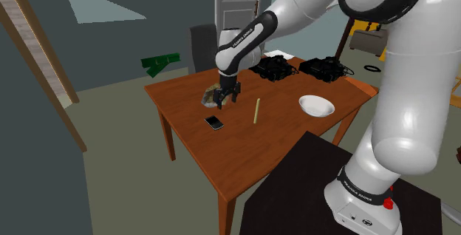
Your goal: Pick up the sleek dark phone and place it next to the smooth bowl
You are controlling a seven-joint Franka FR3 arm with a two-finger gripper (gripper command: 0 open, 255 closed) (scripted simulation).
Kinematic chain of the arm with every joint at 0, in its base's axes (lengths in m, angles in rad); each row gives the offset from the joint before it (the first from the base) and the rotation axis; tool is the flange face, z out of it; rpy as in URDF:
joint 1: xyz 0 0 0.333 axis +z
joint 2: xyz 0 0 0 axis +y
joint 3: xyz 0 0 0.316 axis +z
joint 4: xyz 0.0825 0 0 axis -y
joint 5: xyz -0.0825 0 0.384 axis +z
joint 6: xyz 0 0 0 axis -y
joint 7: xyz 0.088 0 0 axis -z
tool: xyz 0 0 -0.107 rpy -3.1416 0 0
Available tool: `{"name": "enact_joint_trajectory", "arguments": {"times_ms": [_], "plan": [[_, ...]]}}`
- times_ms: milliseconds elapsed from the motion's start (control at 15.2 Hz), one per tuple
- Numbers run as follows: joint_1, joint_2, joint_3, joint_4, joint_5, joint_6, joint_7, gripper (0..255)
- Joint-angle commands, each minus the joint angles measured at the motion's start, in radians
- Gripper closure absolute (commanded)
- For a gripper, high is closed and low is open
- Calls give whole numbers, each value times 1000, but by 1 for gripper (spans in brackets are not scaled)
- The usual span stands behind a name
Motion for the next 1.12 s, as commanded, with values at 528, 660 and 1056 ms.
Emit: {"name": "enact_joint_trajectory", "arguments": {"times_ms": [528, 660, 1056], "plan": [[-15, 366, 39, 317, 44, 36, -30, 0], [-15, 386, 41, 320, 46, 53, -31, 0], [-16, 445, 47, 334, 52, 98, -34, 0]]}}
